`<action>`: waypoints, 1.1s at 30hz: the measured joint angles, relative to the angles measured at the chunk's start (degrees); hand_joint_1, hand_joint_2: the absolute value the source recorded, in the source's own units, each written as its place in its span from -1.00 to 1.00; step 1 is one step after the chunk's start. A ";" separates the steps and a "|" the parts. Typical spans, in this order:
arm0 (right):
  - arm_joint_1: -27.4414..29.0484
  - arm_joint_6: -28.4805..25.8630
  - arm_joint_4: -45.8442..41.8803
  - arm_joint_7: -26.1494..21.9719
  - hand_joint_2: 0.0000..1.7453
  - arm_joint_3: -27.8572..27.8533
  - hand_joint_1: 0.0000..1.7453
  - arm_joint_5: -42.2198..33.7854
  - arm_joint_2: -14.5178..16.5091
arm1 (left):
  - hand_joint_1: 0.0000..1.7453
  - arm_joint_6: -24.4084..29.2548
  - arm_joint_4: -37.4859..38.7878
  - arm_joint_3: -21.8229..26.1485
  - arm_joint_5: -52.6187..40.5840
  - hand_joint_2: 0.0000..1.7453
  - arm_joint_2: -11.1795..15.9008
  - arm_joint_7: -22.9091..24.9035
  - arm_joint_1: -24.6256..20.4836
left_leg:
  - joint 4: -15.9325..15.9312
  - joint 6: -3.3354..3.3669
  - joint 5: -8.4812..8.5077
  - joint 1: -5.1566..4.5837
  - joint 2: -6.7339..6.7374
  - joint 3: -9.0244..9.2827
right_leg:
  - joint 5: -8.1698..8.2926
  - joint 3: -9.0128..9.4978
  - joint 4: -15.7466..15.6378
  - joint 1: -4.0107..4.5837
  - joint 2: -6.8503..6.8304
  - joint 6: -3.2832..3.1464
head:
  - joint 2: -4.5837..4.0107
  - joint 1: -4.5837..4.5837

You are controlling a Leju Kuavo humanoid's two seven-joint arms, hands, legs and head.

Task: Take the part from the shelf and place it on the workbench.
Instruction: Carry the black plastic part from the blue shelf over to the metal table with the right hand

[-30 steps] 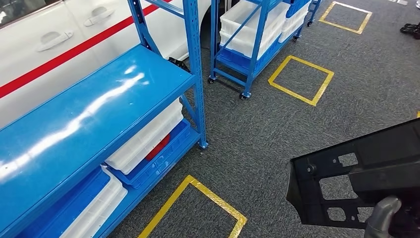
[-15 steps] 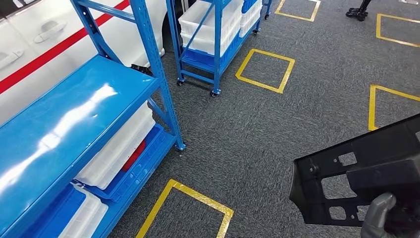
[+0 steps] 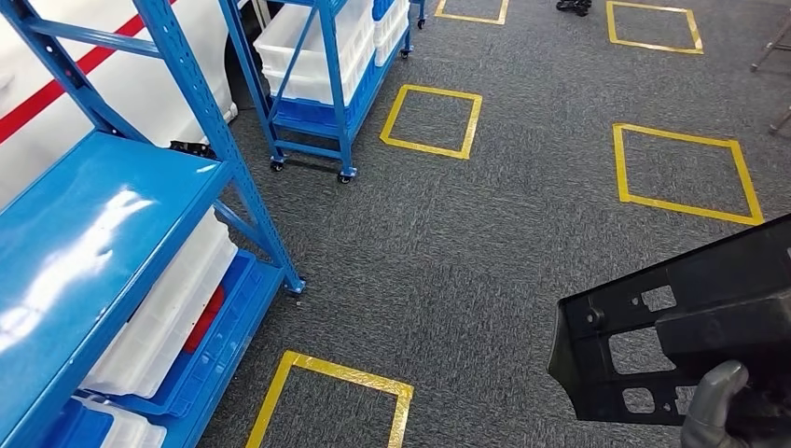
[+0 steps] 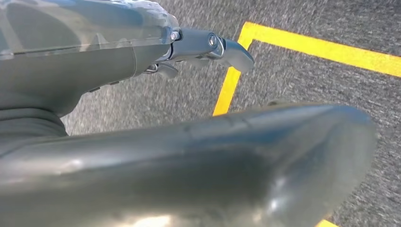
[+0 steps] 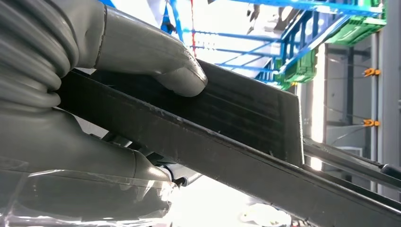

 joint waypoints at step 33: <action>-1.61 -8.17 0.38 0.16 1.00 16.60 1.00 11.11 -2.89 | -1.00 0.78 0.22 2.10 5.83 -1.00 -0.32 2.26 -0.28 | -2.04 1.21 1.28 -0.40 2.92 0.63 | -1.64 -2.17 3.23 1.28 -3.82 -0.42 | 0.00 0.05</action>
